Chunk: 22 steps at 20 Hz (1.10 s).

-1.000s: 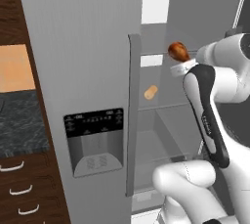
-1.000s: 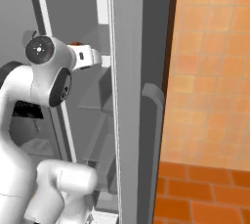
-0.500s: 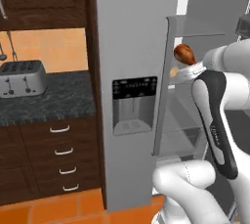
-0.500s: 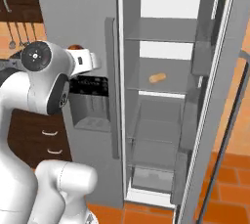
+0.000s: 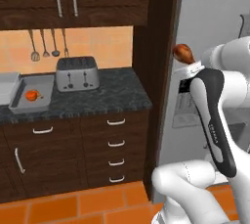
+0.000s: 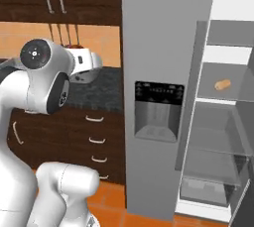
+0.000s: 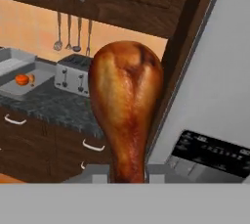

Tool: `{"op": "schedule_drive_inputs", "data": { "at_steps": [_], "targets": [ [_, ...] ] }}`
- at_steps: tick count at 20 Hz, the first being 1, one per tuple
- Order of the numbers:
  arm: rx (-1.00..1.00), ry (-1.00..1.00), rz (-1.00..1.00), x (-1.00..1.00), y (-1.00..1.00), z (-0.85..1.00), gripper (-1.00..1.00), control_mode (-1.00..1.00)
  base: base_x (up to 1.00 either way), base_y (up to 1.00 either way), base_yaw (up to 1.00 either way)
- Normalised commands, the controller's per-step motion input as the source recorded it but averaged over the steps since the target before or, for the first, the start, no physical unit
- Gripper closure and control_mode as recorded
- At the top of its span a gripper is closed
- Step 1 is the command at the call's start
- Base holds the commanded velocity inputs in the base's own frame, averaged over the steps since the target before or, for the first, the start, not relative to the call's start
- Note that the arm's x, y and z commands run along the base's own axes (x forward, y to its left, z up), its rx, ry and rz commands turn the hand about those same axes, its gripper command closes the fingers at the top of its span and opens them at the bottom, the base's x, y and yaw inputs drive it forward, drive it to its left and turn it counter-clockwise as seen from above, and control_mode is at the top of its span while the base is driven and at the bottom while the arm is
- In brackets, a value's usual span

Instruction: Place one squash and one chicken drumstick in each tupperware on the nearby counter, to pack two identical lunches.

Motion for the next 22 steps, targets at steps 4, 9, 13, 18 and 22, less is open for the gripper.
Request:
{"op": "schedule_drive_inputs", "data": {
  "at_steps": [4, 9, 13, 18, 22],
  "targets": [
    [0.0, 0.0, 0.0, 0.0, 0.0, 0.0, 1.0, 1.0, 0.53, 1.0, 0.0],
    [0.0, 0.0, 0.0, 0.0, 0.0, 0.0, 1.0, 1.0, 0.56, 1.0, -0.06],
    [0.0, 0.0, 0.0, 0.0, 0.0, 0.0, 1.0, 1.0, 0.66, 1.0, -0.13],
    [0.0, 0.0, 0.0, 0.0, 0.0, 0.0, 1.0, 1.0, 0.57, 1.0, -0.14],
    [0.0, 0.0, 0.0, 0.0, 0.0, 0.0, 1.0, 1.0, 0.61, 1.0, -0.18]
  ]
}}
